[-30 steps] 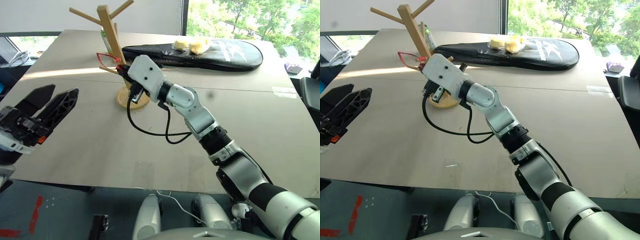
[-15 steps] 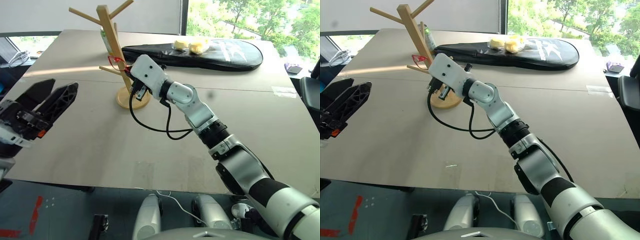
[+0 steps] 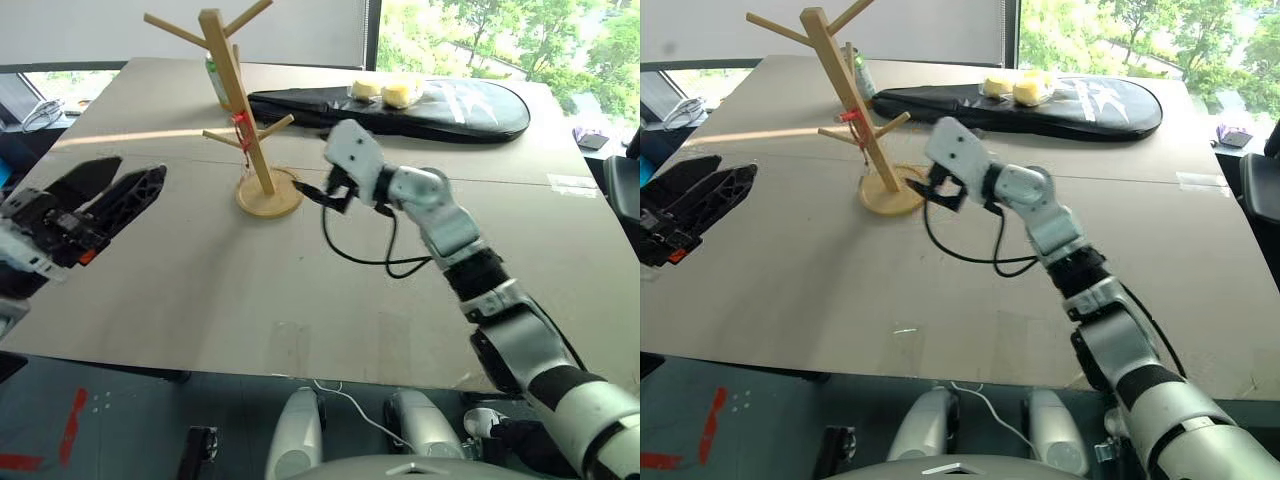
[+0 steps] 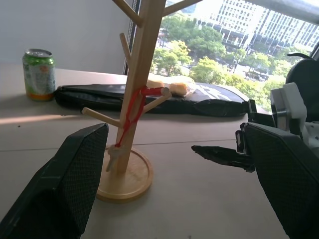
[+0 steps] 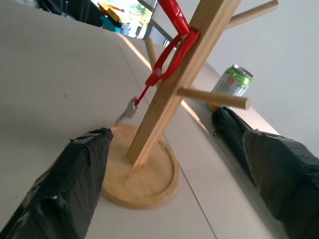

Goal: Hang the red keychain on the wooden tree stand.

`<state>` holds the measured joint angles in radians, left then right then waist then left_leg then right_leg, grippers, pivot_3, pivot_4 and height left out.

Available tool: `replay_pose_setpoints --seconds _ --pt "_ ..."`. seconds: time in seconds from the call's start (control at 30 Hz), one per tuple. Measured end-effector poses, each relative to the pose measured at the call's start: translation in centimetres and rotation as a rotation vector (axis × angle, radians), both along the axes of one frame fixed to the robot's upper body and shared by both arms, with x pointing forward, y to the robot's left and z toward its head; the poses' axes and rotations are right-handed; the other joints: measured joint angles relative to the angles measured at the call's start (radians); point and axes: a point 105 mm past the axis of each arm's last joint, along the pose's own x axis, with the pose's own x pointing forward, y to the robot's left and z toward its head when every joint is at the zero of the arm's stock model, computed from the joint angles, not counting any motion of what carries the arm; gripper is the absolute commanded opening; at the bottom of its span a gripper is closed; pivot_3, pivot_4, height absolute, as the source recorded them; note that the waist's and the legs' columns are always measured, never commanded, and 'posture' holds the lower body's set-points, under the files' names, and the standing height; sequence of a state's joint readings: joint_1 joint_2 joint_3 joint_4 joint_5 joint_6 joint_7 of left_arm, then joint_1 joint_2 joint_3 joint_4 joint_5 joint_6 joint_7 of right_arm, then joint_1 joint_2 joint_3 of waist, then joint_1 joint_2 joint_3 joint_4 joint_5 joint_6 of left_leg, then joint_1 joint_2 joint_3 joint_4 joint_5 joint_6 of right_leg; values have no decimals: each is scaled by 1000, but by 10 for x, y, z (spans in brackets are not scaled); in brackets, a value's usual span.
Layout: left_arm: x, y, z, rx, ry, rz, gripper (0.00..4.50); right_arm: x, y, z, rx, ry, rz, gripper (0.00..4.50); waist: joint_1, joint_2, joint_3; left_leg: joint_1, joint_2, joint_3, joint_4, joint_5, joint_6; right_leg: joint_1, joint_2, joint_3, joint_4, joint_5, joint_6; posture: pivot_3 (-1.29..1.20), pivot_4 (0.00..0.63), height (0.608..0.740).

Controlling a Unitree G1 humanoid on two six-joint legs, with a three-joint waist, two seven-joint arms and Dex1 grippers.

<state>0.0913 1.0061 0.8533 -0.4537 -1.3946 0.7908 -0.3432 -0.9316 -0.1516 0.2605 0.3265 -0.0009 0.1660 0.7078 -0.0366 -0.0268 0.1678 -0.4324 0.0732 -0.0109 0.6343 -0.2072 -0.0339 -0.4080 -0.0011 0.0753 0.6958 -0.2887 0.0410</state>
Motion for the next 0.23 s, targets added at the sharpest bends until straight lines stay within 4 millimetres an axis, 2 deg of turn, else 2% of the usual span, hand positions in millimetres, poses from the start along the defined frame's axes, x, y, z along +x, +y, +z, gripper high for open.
replay_pose_setpoints --seconds 0.13,0.23 --pt "8 1 -7 118 81 -35 4500 -14 -42 8 14 141 52 4448 -5 2 3 1 0 2 -1 0 0 -1 0 1 0 0 0 0 150 740" --pt "15 5 -3 174 105 -94 4500 -33 -71 28 48 250 110 4448 -5 4 6 0 0 2 -1 0 0 -1 1 1 1 0 0 0 150 740"
